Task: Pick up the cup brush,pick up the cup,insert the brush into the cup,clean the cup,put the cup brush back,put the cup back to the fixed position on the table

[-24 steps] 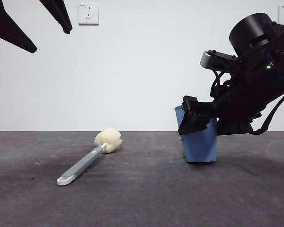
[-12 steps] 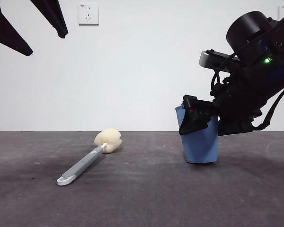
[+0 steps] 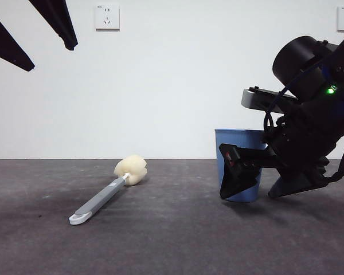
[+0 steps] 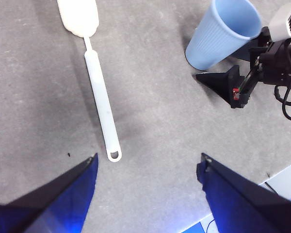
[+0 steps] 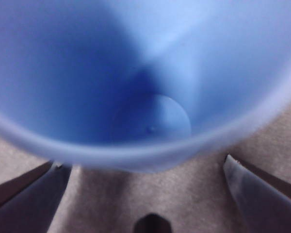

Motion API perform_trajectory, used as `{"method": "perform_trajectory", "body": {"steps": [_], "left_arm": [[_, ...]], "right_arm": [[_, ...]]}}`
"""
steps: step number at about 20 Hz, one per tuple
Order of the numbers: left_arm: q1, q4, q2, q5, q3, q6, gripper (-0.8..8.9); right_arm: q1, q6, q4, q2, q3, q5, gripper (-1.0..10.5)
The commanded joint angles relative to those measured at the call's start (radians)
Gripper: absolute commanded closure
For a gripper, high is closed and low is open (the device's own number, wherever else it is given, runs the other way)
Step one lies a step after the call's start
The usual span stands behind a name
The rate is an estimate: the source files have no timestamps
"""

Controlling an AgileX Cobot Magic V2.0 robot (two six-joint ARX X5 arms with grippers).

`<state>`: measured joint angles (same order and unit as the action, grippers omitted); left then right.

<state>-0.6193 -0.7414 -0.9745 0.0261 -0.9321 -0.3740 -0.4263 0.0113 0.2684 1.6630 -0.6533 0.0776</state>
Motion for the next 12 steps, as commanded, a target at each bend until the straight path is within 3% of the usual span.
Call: {"method": "perform_trajectory", "body": {"steps": [1,6,12], "left_arm": [[-0.004,-0.002,-0.001,-0.011,0.009,0.012,4.67],[-0.004,-0.002,-0.001,-0.023,0.008,0.012,4.68],[-0.004,-0.033,-0.001,-0.004,0.008,0.067,4.67]], "right_arm": [[0.000,-0.010,-0.006,-0.013,0.006,-0.001,3.5],[-0.001,-0.011,-0.123,-0.123,0.006,0.002,3.5],[-0.037,-0.077,-0.520,-0.419,0.005,0.003,3.5]]}}
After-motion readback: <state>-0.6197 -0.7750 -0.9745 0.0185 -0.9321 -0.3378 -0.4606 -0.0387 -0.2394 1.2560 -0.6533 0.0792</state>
